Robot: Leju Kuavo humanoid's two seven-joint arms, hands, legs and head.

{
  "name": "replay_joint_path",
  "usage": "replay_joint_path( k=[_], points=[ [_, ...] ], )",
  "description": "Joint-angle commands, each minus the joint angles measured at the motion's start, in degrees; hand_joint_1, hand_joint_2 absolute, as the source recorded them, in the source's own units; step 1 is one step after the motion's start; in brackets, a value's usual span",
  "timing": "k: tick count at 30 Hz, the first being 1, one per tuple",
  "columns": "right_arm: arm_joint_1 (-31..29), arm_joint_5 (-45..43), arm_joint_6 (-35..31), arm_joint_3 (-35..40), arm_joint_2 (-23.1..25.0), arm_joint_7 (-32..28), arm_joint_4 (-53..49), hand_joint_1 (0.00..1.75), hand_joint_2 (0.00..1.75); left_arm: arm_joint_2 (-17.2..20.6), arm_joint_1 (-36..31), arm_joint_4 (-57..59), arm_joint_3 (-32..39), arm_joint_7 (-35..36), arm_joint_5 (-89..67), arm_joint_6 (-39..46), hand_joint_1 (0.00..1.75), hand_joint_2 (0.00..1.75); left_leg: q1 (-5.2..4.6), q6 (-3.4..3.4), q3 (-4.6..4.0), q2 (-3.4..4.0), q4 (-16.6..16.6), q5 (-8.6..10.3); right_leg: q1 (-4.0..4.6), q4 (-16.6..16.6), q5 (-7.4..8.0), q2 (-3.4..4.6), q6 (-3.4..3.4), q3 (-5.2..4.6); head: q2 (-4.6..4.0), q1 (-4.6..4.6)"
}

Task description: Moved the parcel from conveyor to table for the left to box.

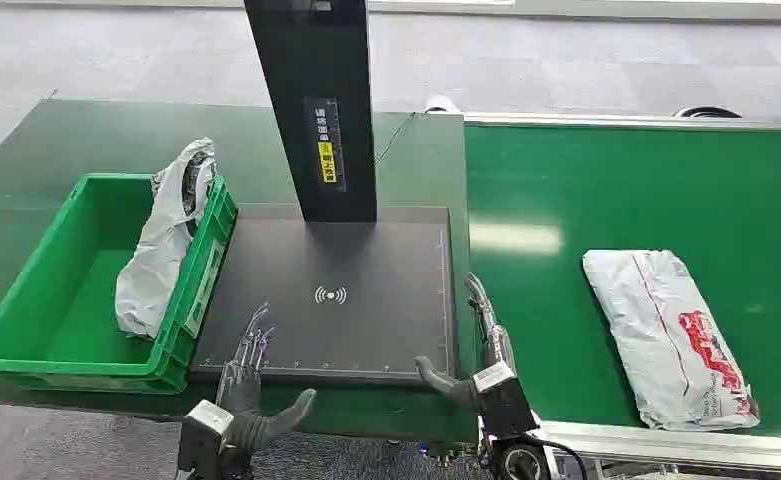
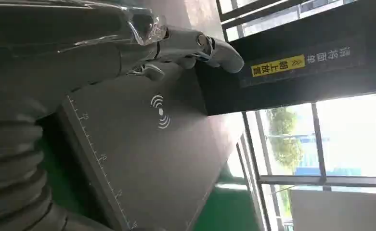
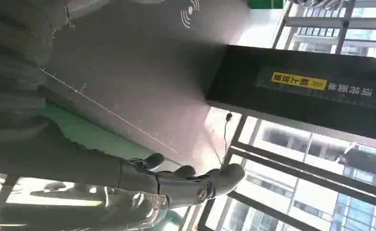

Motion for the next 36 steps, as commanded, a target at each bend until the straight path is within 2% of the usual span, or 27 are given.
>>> replay_joint_path(
  k=[1,11,12,13,14,15,16,19,22,24,25,29,30,31,33,36],
  points=[
    [-0.16,-0.57,0.19,0.88,-0.88,-0.15,0.86,0.00,1.75,1.40,-0.17,1.83,-0.96,0.62,-0.12,-0.14,0.00,1.75,0.00,0.02,0.13,0.03,-0.09,0.00,0.02,-0.10,0.00,-0.05,-0.03,0.14,0.00,0.00],
    [0.04,-0.76,-0.40,0.93,-1.29,-0.40,1.08,0.00,1.75,1.88,0.07,2.60,-1.27,0.36,0.00,-0.11,0.00,1.75,-0.02,0.03,0.13,0.02,-0.08,0.00,0.00,-0.08,-0.01,-0.04,-0.02,0.13,0.00,0.00],
    [0.15,0.77,-2.63,1.10,-1.46,-0.21,0.75,0.00,1.75,1.83,-0.03,2.65,-1.20,0.36,0.01,-0.11,0.00,1.75,-0.02,0.04,0.17,0.04,-0.11,0.00,0.00,-0.12,0.00,-0.04,-0.03,0.17,0.00,0.00],
    [-0.02,5.97,-9.11,1.67,-1.62,1.29,0.81,0.00,1.75,1.66,0.04,2.40,-1.03,0.34,0.08,-0.02,0.00,1.75,-0.02,0.03,0.14,0.04,-0.09,0.00,0.00,-0.09,0.00,-0.03,-0.02,0.14,0.02,0.00],
    [-0.21,8.28,-11.81,1.97,-1.73,2.24,0.85,0.00,1.75,1.54,0.11,2.07,-1.06,0.34,0.08,-0.02,0.00,1.75,-0.01,0.02,0.11,0.03,-0.08,0.00,0.01,-0.09,0.01,-0.03,-0.02,0.12,0.00,0.00],
    [-0.67,18.14,-21.69,1.91,-1.85,7.03,1.64,0.00,1.75,1.38,0.46,1.33,-1.00,0.37,0.08,0.06,0.00,1.75,-0.02,0.02,0.08,0.03,-0.06,0.00,-0.01,-0.05,0.00,-0.02,-0.02,0.07,0.00,0.00],
    [-1.35,26.60,-28.60,1.82,-1.96,13.10,2.70,0.00,1.75,1.26,0.84,0.46,-1.06,0.58,-0.10,0.20,0.00,1.75,-0.03,0.03,0.14,0.04,-0.10,0.00,-0.01,-0.09,0.00,-0.04,-0.03,0.13,0.00,0.02],
    [-2.15,34.09,-36.40,-2.51,-1.20,19.52,2.93,0.00,1.75,0.83,1.19,-0.78,-1.20,1.36,-0.30,0.41,0.00,1.75,-0.01,0.03,0.11,0.12,-0.06,-0.01,0.01,-0.08,0.02,0.04,-0.02,0.11,0.00,0.02],
    [-1.45,34.92,-35.26,-6.99,-1.81,21.76,0.15,0.00,1.75,0.60,1.21,-1.12,-1.27,1.94,-0.58,0.60,0.00,1.75,-0.01,0.04,0.10,0.03,-0.06,0.00,0.01,-0.09,0.01,-0.05,-0.02,0.12,0.00,0.00],
    [-1.61,38.97,-33.93,-9.73,-2.44,25.30,0.37,0.00,1.75,0.62,1.22,-1.43,-1.17,2.10,-0.71,0.70,0.00,1.75,-0.03,0.04,0.11,-0.07,-0.07,0.02,-0.01,-0.09,-0.01,-0.15,-0.02,0.15,0.02,0.02],
    [-2.32,41.38,-29.86,-12.72,-2.93,29.79,1.41,0.00,1.75,0.67,1.02,-1.61,-1.13,2.14,-0.76,0.67,0.00,1.75,-0.02,0.04,0.07,-0.13,-0.06,0.03,-0.01,-0.08,-0.01,-0.21,-0.01,0.14,0.00,0.00],
    [-5.92,45.92,-24.18,-20.18,-5.89,35.50,9.73,0.00,1.75,0.81,0.78,-1.36,-1.39,2.44,-1.08,0.18,0.00,1.75,-0.04,0.05,0.10,-0.06,-0.06,0.03,-0.03,-0.07,0.01,-0.12,0.01,0.13,0.00,0.00],
    [-7.18,45.65,-24.23,-21.58,-7.06,34.28,13.12,0.00,1.75,0.93,0.96,-1.04,-1.42,2.44,-1.13,0.21,0.00,1.75,-0.03,0.07,0.14,-0.10,-0.10,0.05,-0.01,-0.15,0.03,-0.19,0.01,0.21,0.00,0.00],
    [-8.47,44.95,-20.87,-22.87,-8.52,34.84,17.64,0.00,1.75,0.96,0.86,-0.41,-1.07,2.41,-0.71,-0.05,0.00,1.75,-0.03,0.07,0.14,-0.14,-0.12,0.07,-0.02,-0.17,0.04,-0.21,0.02,0.23,0.00,0.02],
    [-9.34,44.38,-20.89,-23.11,-9.41,33.58,21.26,0.00,1.75,0.97,0.58,0.23,-0.77,2.21,-0.51,-0.28,0.00,1.75,-0.02,0.05,0.15,-0.08,-0.08,0.03,-0.01,-0.13,0.03,-0.11,0.02,0.21,0.00,0.00],
    [-9.20,48.27,-17.65,-22.80,-10.63,38.76,27.14,0.00,1.75,1.13,-0.16,0.34,-0.16,2.27,-0.28,-0.95,0.00,1.75,-0.01,0.06,0.24,-0.10,-0.17,0.06,0.00,-0.25,0.08,-0.16,0.02,0.35,0.02,0.02]
  ],
)
